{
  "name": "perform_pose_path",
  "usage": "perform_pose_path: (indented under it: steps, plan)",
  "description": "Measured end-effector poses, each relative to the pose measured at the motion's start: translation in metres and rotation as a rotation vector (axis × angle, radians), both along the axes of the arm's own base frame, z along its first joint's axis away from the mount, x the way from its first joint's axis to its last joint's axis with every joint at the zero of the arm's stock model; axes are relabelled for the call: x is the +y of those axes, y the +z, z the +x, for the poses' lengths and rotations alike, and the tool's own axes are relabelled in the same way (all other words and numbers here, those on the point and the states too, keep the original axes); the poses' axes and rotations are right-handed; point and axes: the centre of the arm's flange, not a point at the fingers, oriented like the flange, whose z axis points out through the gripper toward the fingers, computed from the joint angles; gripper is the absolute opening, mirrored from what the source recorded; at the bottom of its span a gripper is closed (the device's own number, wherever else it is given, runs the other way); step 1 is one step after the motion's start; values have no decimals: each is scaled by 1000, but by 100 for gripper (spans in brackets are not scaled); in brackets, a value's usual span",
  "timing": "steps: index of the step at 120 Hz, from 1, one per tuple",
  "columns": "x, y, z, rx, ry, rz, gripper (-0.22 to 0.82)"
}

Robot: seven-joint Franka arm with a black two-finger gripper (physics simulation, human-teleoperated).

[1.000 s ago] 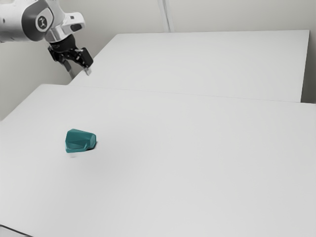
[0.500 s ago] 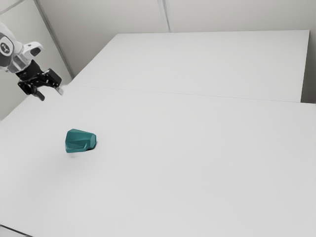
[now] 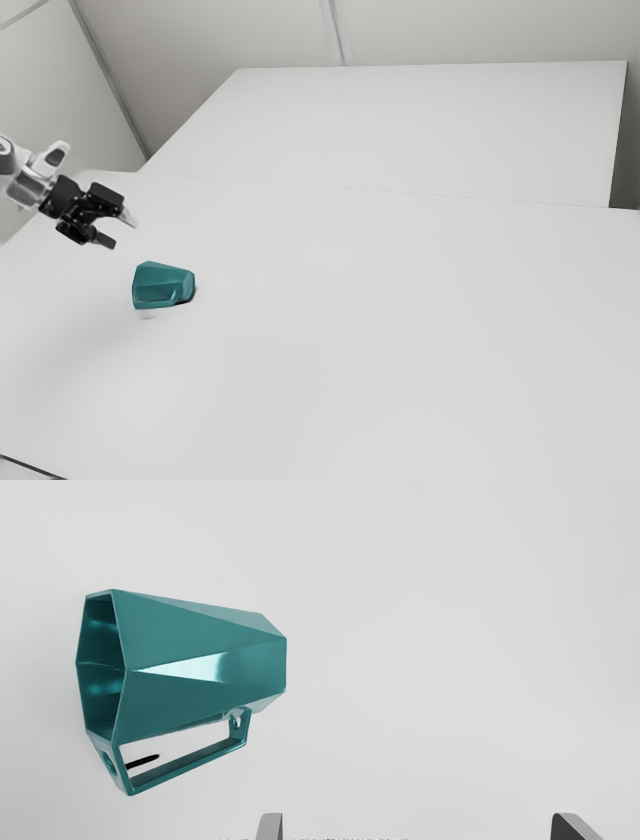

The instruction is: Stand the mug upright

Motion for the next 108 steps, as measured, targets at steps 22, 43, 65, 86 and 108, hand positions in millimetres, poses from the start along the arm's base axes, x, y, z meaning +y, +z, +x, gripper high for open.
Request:
perform_pose_path:
  steps: [22,43,65,86,108]
  plan:
    - [26,-28,-17,-27,-36,-87,58]
    - [57,-59,-33,-64,-34,-142,58]
    - [62,-89,-33,-99,-81,-181,58]
    - [74,-116,-18,-130,-122,-184,58]
    - [81,-128,3,-178,-177,-174,58]
